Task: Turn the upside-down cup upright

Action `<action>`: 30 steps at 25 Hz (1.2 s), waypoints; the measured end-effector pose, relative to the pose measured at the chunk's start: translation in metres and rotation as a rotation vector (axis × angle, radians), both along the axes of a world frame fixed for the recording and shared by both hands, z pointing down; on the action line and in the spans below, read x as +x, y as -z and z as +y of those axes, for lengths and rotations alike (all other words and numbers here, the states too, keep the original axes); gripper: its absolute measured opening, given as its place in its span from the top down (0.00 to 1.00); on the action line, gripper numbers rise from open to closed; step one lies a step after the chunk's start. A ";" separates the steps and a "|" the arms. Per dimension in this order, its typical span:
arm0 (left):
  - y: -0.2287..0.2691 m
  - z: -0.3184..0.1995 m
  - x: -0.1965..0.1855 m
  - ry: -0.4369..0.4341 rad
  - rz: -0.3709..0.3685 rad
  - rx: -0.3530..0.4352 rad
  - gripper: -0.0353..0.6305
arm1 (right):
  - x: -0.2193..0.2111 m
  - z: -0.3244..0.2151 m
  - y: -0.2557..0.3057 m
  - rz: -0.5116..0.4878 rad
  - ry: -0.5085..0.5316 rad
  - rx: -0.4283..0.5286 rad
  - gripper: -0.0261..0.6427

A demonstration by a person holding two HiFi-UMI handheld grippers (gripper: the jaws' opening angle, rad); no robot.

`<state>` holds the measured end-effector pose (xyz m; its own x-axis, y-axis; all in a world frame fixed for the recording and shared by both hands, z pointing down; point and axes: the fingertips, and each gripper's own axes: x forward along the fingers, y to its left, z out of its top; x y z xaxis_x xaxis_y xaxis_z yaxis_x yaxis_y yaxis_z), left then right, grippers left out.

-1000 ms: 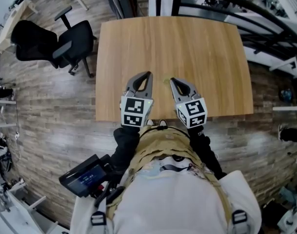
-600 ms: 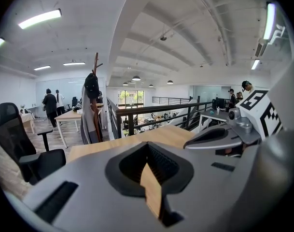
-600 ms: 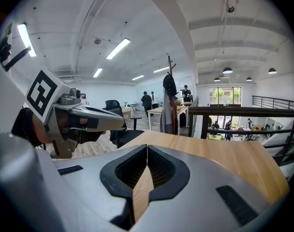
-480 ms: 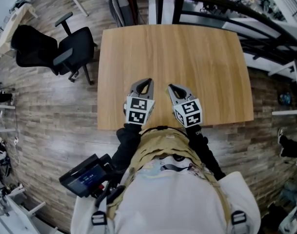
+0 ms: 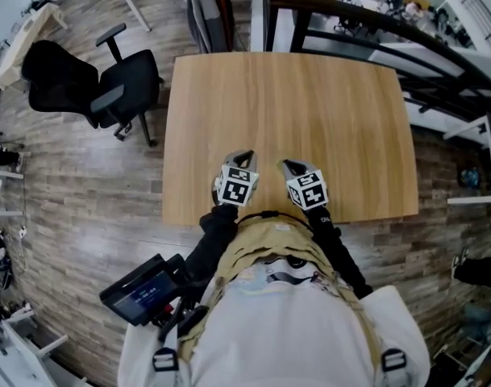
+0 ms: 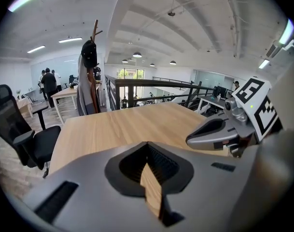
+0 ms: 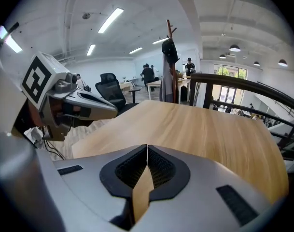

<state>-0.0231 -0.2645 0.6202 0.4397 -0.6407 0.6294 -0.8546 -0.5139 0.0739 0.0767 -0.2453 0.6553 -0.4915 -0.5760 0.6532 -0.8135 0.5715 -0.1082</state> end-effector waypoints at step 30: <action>-0.051 0.003 -0.014 0.006 -0.022 -0.132 0.94 | -0.017 0.003 -0.083 0.317 0.233 -0.110 0.90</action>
<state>-0.0373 -0.2615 0.6712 0.4213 -0.5544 0.7178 -0.8598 -0.4958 0.1217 0.0594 -0.2419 0.7379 -0.3645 -0.3909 0.8452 -0.6665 0.7433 0.0564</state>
